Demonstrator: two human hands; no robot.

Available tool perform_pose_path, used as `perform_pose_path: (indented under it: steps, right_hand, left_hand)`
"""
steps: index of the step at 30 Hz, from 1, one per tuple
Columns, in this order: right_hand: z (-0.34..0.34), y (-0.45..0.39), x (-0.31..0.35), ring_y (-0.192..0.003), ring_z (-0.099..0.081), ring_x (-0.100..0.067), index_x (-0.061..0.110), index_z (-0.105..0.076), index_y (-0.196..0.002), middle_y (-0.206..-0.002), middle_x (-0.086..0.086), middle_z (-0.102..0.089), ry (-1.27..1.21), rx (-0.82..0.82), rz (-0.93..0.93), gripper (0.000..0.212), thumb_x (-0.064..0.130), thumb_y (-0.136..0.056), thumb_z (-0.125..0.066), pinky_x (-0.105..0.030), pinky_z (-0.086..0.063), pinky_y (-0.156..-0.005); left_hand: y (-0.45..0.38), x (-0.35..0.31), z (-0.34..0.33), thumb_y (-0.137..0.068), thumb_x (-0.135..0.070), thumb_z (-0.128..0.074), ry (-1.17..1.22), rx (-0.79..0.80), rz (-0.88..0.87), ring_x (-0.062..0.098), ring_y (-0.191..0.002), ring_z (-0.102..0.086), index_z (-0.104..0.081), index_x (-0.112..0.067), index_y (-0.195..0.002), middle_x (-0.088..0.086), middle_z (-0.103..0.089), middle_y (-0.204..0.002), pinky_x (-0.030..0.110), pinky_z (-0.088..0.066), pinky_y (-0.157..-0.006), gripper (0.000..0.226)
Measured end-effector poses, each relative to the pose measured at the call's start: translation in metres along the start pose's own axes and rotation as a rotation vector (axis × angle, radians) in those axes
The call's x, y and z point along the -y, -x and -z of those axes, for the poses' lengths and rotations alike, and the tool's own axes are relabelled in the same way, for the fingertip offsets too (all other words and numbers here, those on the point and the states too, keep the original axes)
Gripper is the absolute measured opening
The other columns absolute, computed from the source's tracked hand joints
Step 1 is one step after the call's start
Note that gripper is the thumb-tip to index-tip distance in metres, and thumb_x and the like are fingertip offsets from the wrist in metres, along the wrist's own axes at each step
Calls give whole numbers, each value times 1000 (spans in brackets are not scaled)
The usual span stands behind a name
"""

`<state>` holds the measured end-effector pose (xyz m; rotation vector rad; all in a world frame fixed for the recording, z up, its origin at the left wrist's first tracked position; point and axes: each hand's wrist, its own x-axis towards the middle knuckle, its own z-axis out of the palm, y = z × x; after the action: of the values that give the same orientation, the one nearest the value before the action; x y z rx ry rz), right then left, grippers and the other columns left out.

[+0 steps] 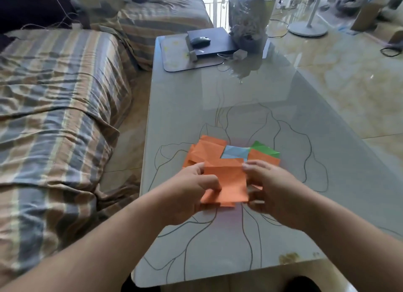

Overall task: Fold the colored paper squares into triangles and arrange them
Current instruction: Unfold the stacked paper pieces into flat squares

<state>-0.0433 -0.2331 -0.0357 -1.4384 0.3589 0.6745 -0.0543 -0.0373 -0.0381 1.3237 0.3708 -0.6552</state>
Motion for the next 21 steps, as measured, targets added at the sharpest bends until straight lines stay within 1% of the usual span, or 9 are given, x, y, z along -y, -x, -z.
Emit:
perform_pose_path:
  steps: [1,3,5,7,10,14,17,19,21]
  right_hand:
    - [3,-1,5,-57,-59,-20,28,-71,-108,-74,-2,-65,-10,-44,42,12,28,-103,-60,-31,-46,-62]
    - [12,1,14,-60,-58,-18,33,-71,-113,-76,-1,-67,86,-63,126,18,25,-104,-58,-32,-48,-65]
    - [18,8,20,-64,-56,-17,32,-72,-115,-79,-2,-67,191,0,188,21,19,-101,-63,-31,-48,-64]
    - [20,16,23,-66,-54,-18,28,-73,-114,-79,-5,-63,234,65,218,25,9,-97,-68,-30,-49,-63]
    - [16,21,23,-68,-55,-18,19,-78,-104,-79,-5,-59,242,147,223,33,-7,-96,-58,-29,-49,-64]
    - [7,28,24,-69,-67,-16,15,-82,-96,-81,-2,-72,279,228,269,47,-21,-90,-54,-31,-55,-72]
    - [-6,32,16,-86,-73,-30,20,-82,-102,-95,-15,-78,305,294,390,44,-19,-89,-65,-36,-60,-84]
    - [-14,29,9,-94,-73,-41,22,-83,-101,-100,-14,-78,359,246,511,34,-8,-87,-75,-45,-62,-91]
    - [-21,27,7,-96,-70,-42,21,-84,-97,-99,-9,-78,395,186,586,25,1,-82,-82,-45,-62,-90]
  left_hand:
    - [3,-1,0,-93,9,-56,-37,-2,10,21,-65,-67,-65,-17,-102,7,-70,-79,32,-57,-61,30]
    - [8,-4,3,-94,7,-58,-104,18,22,19,-62,-65,-63,-16,-120,7,-70,-79,27,-48,-55,35]
    - [12,-8,8,-94,4,-62,-115,23,10,20,-69,-64,-62,-16,-128,11,-71,-87,28,-48,-61,40]
    - [14,-13,13,-93,2,-67,-100,-1,-19,20,-74,-64,-65,-16,-127,13,-70,-96,29,-54,-65,39]
    - [19,-19,17,-93,-1,-69,-48,-15,-69,21,-76,-67,-64,-15,-126,12,-71,-100,31,-59,-70,36]
    - [24,-22,22,-93,-7,-72,-1,-78,-119,27,-84,-72,-60,-18,-129,16,-71,-115,43,-61,-80,39]
    - [28,-23,23,-92,-7,-74,49,-105,-120,30,-83,-73,-59,-21,-128,22,-69,-122,40,-65,-69,41]
    - [31,-24,23,-92,-9,-75,40,-122,-125,26,-76,-74,-59,-23,-128,19,-68,-123,34,-61,-59,42]
    - [33,-26,25,-92,-10,-75,53,-133,-135,20,-69,-72,-60,-24,-129,16,-70,-120,29,-58,-56,42]
